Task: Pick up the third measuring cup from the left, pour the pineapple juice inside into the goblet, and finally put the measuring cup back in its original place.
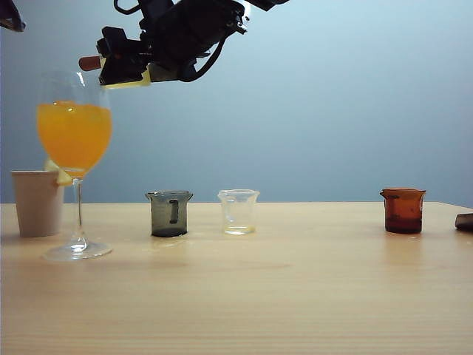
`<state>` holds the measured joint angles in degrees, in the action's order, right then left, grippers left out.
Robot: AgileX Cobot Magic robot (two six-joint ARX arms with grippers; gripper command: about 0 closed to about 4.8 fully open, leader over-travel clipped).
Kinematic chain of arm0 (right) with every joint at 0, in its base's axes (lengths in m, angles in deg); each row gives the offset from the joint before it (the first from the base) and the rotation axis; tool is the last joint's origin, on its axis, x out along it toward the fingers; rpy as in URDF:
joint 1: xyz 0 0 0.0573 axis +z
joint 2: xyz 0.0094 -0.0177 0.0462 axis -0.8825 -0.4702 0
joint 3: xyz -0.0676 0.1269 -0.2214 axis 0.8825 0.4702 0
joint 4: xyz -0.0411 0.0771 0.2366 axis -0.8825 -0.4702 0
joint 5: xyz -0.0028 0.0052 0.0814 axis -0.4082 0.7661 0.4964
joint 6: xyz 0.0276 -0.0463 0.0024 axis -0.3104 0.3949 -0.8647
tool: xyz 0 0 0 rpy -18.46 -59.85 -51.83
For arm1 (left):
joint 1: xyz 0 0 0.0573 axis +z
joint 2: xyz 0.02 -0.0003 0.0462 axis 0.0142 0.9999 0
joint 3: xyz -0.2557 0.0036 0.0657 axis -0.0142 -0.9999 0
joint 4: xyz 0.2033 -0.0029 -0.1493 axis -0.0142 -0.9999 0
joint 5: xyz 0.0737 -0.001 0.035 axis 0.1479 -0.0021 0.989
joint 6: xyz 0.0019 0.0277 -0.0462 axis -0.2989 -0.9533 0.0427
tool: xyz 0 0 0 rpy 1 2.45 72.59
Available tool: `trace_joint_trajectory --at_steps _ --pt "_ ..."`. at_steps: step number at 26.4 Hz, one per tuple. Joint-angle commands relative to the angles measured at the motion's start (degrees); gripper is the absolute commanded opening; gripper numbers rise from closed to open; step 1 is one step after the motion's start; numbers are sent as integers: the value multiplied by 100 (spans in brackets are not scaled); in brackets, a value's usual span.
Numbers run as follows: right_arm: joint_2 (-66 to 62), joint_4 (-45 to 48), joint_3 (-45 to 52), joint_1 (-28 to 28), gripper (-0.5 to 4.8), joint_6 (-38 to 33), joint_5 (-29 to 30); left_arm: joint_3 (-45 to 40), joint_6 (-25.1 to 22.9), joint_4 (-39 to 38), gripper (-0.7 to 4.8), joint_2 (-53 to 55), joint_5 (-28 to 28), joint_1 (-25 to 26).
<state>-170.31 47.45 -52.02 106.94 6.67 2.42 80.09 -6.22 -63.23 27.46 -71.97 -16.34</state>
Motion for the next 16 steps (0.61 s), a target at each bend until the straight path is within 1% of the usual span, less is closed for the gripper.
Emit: trace_joint_trajectory --at_steps 1,6,10,14,16 --pt "44 138 -46 39 94 520 -52 46 -4 2 -5 -4 -22 -4" --pt "44 127 -46 83 94 715 -87 46 -4 -50 -5 -4 -22 -4" --pt "44 105 -46 136 94 1552 -116 46 -4 -57 -5 -4 -24 -4" --pt "44 107 -46 136 94 1801 -118 46 -7 -59 -5 -4 -22 -4" --pt "44 107 -44 136 94 2033 -118 46 -4 -59 -5 -4 -22 -4"
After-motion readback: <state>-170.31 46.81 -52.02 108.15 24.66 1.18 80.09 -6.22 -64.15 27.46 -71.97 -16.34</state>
